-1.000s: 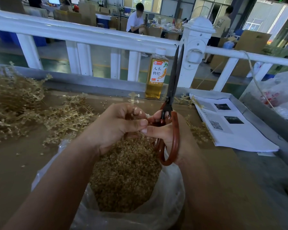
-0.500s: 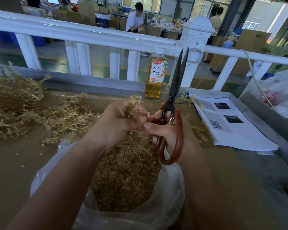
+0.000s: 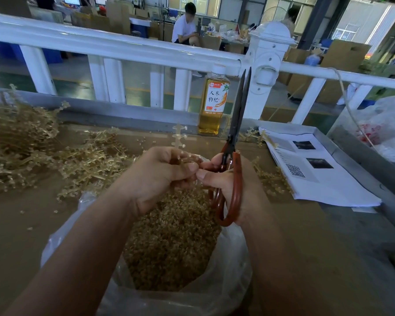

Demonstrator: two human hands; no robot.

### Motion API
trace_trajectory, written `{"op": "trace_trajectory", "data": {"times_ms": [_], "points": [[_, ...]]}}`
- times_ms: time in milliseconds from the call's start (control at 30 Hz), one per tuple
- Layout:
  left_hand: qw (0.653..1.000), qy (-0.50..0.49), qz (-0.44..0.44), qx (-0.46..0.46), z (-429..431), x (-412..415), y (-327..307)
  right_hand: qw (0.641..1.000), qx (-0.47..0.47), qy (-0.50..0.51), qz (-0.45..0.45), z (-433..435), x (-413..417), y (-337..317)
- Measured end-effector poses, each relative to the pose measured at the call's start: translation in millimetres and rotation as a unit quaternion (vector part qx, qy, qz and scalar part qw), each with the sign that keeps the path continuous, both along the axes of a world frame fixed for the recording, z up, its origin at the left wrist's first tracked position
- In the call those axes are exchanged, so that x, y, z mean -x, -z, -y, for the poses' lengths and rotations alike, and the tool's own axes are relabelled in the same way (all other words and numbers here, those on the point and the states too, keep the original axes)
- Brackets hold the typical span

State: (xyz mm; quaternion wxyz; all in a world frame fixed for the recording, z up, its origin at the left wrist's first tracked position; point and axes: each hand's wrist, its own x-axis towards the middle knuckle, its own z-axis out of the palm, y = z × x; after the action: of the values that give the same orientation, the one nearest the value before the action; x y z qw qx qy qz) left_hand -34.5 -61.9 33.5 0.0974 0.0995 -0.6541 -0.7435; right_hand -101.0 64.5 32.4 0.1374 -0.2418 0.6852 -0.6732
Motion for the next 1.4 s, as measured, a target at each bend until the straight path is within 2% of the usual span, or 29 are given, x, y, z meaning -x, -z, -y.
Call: {"op": "trace_trajectory", "data": {"times_ms": [100, 200, 300, 467, 567, 667, 800, 933, 1400], "points": [[1.000, -0.012, -0.014, -0.007, -5, 1, 0, 1.000, 0.009, 0.003, 0.004, -2, -1, -4], [0.990, -0.112, -0.024, 0.086, -17, 5, 1, 0.999, 0.026, 0.036, -0.008, 1, 0, -4], [0.976, -0.163, -0.044, 0.138, -25, 7, -1, 0.996, 0.055, 0.065, -0.009, 4, 1, -2], [0.973, -0.171, -0.074, 0.135, -17, 2, -5, 0.997, 0.072, 0.021, 0.018, 1, 2, 2], [0.974, -0.175, -0.082, 0.120, -10, 1, -5, 0.999, -0.017, -0.012, 0.026, -3, 3, 1], [0.977, -0.173, -0.080, 0.095, -5, 1, -6, 0.990, -0.073, -0.098, 0.066, -6, 2, 2], [0.974, -0.187, -0.087, 0.099, 3, 0, -6, 0.962, -0.188, -0.200, 0.009, -5, 1, 3], [0.970, -0.194, -0.109, 0.096, 13, -2, -7, 0.950, -0.213, -0.229, -0.008, -7, 2, 2], [0.966, -0.205, -0.137, 0.072, 18, -4, -9, 0.936, -0.238, -0.257, 0.025, -9, 3, 7]]}}
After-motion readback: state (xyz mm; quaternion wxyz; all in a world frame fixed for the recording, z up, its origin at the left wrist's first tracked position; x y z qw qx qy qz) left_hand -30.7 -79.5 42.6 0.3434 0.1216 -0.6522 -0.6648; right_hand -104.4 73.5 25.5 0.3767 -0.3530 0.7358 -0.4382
